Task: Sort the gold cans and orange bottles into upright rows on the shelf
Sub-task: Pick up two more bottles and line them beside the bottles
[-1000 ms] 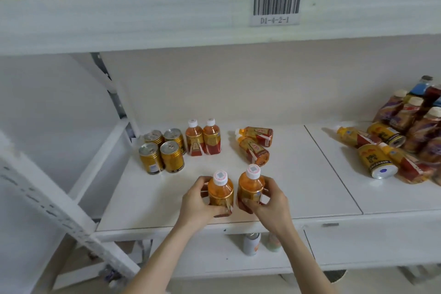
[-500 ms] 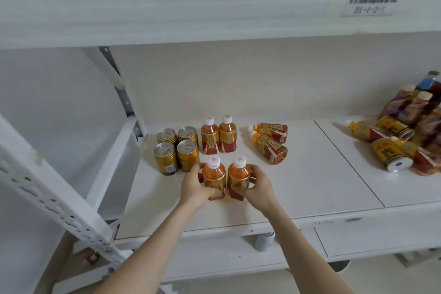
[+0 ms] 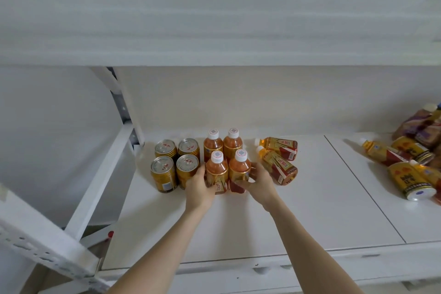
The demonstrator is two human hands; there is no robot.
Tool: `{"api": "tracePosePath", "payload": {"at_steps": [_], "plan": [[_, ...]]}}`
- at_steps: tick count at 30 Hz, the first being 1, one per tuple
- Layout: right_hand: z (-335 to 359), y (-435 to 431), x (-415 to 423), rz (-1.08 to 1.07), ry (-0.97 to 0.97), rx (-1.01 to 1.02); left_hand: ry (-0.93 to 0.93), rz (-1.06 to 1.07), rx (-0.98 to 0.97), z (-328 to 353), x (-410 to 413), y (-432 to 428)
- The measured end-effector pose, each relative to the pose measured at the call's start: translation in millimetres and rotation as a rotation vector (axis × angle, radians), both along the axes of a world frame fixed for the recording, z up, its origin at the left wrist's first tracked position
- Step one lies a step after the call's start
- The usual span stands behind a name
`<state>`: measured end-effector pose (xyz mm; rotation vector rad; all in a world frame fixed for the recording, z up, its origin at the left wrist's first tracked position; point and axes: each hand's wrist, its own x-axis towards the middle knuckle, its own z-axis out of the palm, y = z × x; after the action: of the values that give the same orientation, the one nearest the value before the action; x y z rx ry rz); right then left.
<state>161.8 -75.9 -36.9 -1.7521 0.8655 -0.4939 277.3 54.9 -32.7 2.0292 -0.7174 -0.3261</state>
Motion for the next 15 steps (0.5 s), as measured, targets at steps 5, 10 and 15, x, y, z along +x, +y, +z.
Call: {"api": "tracePosePath", "payload": {"at_steps": [5,10,15], "plan": [[-4,-14,13,-0.007,0.032,0.007,-0.084,0.027,0.052,1,2,-14],[-3,-21,19,-0.004,0.049,-0.009,-0.098,0.065,0.082,-2,2,-25],[-3,-19,19,0.015,0.069,-0.048,-0.111,0.082,0.095,-5,0,-30]]}}
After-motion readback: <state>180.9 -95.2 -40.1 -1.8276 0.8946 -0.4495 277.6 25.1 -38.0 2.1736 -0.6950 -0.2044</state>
